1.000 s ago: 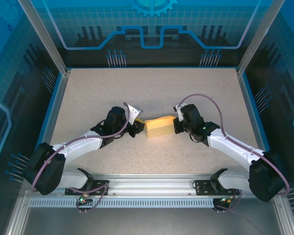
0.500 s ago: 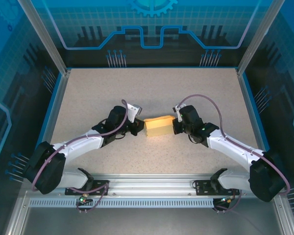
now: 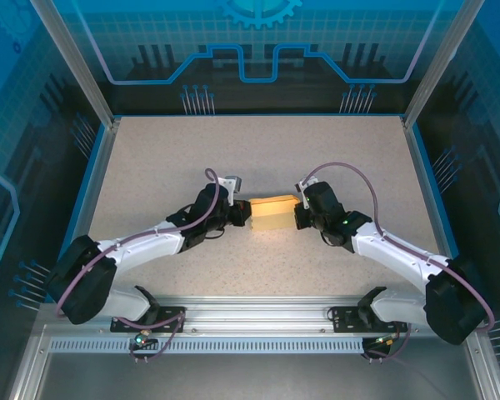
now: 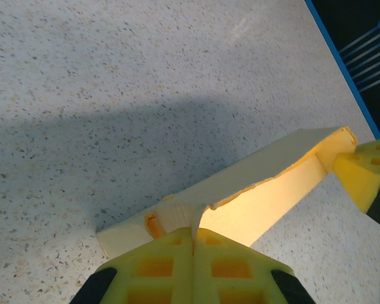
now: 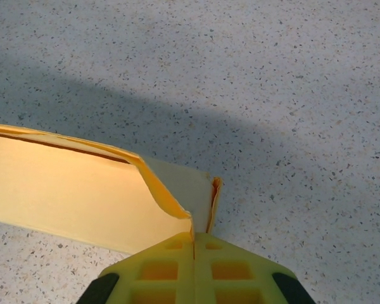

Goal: Fold the paper box

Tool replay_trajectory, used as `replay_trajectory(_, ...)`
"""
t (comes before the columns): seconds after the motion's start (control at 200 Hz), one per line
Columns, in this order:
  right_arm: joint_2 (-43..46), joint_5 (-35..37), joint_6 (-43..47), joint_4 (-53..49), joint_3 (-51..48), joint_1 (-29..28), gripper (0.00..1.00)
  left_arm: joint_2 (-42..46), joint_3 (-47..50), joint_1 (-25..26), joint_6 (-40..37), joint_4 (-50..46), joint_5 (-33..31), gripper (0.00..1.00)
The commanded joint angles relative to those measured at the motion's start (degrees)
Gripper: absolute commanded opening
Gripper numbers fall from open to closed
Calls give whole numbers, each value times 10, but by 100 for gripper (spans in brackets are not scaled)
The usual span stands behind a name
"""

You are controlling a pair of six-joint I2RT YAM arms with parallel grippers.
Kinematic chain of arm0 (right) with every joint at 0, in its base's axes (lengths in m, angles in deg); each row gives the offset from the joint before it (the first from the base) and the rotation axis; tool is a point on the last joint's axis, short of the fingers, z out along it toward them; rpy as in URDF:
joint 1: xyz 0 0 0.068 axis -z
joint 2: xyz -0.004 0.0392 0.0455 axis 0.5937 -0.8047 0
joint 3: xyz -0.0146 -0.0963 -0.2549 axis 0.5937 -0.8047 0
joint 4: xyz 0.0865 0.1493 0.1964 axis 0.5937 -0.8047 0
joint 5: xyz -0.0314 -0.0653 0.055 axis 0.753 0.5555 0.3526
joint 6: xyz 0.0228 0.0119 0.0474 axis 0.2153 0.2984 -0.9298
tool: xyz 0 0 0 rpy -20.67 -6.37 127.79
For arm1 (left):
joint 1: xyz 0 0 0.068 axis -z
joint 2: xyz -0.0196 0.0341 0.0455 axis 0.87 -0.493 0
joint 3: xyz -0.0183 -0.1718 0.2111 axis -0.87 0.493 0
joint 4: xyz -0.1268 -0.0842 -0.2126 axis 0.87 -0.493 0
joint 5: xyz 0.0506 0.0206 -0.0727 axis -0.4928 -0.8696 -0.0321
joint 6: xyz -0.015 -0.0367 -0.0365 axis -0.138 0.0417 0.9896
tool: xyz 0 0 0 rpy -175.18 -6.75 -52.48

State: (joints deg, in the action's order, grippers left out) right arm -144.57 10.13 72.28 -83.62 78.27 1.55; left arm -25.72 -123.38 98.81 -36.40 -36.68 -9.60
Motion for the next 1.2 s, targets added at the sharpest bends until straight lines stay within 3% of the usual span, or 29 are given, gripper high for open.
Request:
replay_trajectory(0.0, -1, -5, -3, -11, -17, -15, 0, -10, 13, 29, 17, 24, -50, 1)
replay_trajectory(0.345, 7, -14, 32, 8, -40, -2, 0, -33, 43, 71, -3, 54, -145, 0)
replay_trajectory(0.52, 12, -45, 42, 33, -62, 5, 0, -45, 59, 84, 5, 82, -167, 0)
replay_trajectory(0.881, 11, -42, 41, 42, -90, 7, 1, -76, 86, 102, -2, 136, -195, 0)
replay_trajectory(1.066, 30, -55, 46, 29, -82, 9, 8, -86, 94, 106, -43, 155, -189, 0)
replay_trajectory(1.196, 63, -79, 57, -15, -42, 22, 18, -81, 83, 110, -74, 145, -193, 0)
